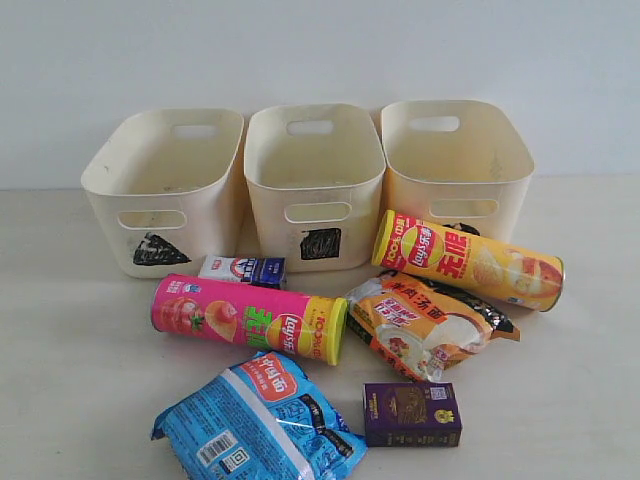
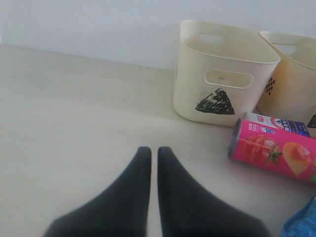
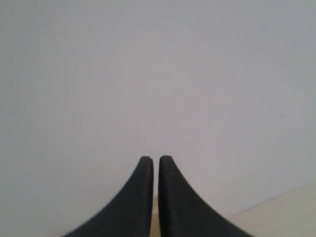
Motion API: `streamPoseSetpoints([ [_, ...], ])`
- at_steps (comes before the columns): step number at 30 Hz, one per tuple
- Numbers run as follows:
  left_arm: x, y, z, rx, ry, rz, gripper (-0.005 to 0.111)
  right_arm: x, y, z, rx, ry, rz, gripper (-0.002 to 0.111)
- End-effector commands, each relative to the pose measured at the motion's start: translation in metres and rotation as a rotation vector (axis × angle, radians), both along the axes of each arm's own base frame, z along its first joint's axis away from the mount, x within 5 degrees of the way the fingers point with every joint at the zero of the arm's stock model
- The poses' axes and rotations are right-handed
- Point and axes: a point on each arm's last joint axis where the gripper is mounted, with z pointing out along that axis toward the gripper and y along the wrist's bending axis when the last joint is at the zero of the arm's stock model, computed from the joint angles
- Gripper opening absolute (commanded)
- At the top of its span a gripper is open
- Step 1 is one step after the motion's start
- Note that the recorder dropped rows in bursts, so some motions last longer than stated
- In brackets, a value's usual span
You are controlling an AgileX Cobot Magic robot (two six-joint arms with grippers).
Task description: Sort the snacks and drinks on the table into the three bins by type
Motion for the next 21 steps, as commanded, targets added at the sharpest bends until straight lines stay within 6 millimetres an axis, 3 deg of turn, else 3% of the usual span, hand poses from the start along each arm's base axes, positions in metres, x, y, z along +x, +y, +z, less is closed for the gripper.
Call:
streamPoseSetpoints([
  [1,0.0,0.0,-0.001,-0.007,-0.006,-0.005,0.004,0.01,0.002,0.006,-0.014,-0.049,0.023,0.001],
  [5,0.0,0.0,-0.001,-0.007,-0.006,-0.005,0.004,0.027,-0.001,-0.009,-0.145,0.096,-0.014,0.001],
  [16,0.0,0.0,-0.001,-0.007,-0.006,-0.005,0.004,0.083,-0.014,-0.088,-0.434,0.835,-0.009,0.001],
  [21,0.0,0.0,-0.001,-0.007,-0.006,-0.005,0.004,0.101,-0.01,-0.089,-0.44,1.039,0.099,0.001],
])
